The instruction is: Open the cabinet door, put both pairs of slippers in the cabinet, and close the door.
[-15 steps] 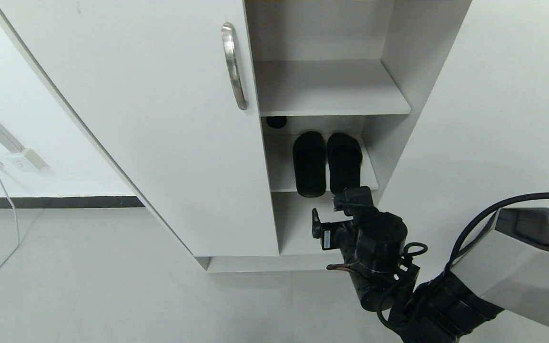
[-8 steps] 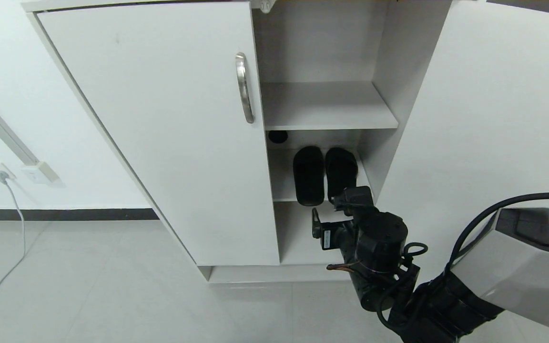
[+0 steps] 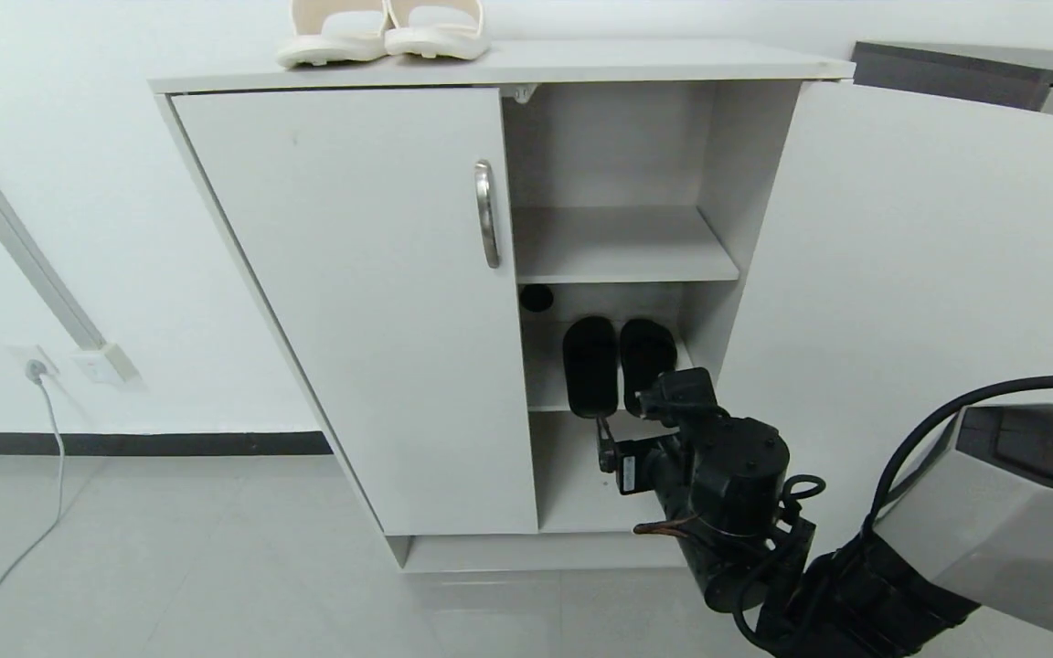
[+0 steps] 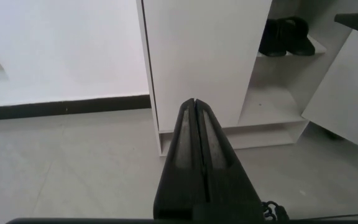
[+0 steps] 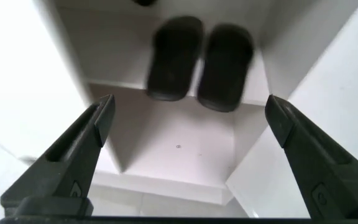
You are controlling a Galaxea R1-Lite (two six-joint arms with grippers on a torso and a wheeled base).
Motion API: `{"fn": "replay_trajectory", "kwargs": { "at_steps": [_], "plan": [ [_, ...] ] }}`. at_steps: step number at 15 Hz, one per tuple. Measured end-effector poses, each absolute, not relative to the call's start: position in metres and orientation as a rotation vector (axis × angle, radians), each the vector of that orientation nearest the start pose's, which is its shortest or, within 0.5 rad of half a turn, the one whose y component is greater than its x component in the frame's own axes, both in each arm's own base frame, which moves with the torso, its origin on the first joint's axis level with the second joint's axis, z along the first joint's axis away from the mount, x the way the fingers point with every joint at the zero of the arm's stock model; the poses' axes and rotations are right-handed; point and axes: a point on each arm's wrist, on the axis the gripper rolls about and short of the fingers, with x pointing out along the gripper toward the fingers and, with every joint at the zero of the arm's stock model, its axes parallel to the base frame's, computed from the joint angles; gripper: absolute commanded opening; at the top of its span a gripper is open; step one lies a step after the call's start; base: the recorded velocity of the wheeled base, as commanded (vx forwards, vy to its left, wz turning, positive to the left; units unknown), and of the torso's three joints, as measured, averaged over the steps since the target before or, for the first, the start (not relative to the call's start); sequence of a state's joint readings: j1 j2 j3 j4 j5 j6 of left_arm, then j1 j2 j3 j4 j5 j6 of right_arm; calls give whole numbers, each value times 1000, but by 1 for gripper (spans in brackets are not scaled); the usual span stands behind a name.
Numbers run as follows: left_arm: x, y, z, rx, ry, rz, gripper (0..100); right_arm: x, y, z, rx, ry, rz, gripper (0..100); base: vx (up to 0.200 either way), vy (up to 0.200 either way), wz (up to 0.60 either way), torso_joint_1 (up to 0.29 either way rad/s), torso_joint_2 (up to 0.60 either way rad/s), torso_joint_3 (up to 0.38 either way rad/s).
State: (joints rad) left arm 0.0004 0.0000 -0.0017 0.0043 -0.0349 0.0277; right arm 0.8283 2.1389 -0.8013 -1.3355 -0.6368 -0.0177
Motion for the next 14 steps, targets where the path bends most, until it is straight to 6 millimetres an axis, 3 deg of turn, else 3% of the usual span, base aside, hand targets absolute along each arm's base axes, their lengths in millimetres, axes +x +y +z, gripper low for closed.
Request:
{"fn": "replay_trajectory", "kwargs": {
  "at_steps": [8, 14],
  "plan": [
    [-23, -1, 76, 25, 2, -34, 0, 237, 251, 101, -48, 41, 356, 100, 0, 0, 0, 1, -1, 131],
    [-23, -1, 76, 25, 2, -35, 0, 236, 250, 99, -54, 48, 351, 100, 0, 200, 0, 1, 4, 9]
  ]
}}
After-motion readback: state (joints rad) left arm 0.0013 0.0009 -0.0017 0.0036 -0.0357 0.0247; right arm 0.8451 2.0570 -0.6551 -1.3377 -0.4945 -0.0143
